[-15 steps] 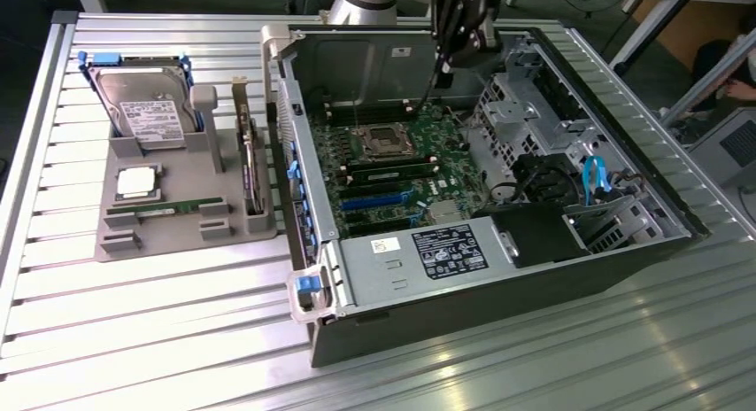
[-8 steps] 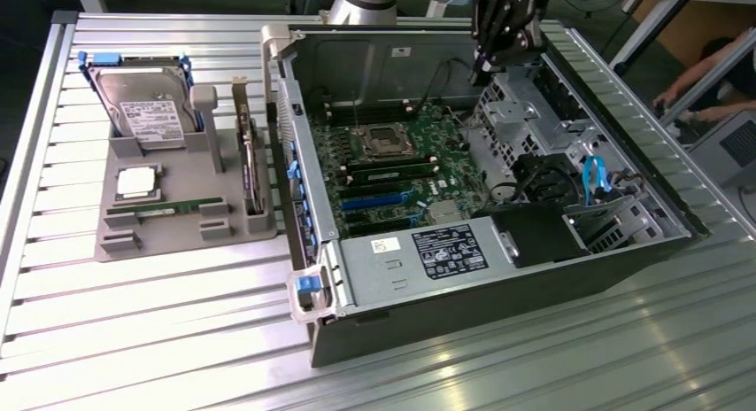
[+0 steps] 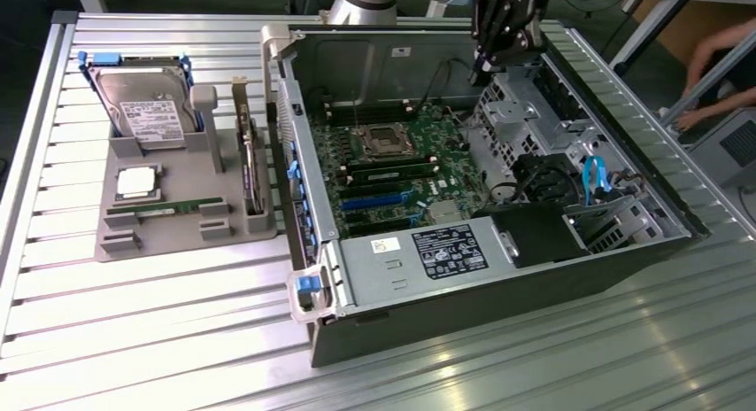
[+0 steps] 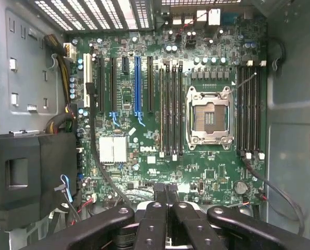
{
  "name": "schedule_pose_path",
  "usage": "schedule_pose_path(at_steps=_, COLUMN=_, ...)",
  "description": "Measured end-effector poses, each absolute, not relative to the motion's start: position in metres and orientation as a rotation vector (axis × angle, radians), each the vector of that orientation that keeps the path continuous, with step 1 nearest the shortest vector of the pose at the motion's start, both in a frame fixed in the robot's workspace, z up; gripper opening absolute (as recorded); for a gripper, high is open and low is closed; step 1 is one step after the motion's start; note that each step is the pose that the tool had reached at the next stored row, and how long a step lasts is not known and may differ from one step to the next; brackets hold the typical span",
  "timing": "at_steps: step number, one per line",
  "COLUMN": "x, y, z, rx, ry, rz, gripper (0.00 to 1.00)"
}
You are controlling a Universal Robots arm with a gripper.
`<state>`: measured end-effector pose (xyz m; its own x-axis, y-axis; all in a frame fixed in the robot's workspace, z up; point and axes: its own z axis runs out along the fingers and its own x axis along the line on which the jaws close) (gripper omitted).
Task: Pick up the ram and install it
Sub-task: 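Press down the ram until it locks into place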
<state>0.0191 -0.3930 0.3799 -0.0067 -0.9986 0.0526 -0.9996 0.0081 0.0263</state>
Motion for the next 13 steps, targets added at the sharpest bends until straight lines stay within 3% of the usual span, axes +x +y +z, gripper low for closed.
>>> schedule_pose_path(at_steps=13, x=0.0190, y=-0.3930, z=0.3757, rx=1.782, ry=-2.513, rz=0.017, gripper=0.10)
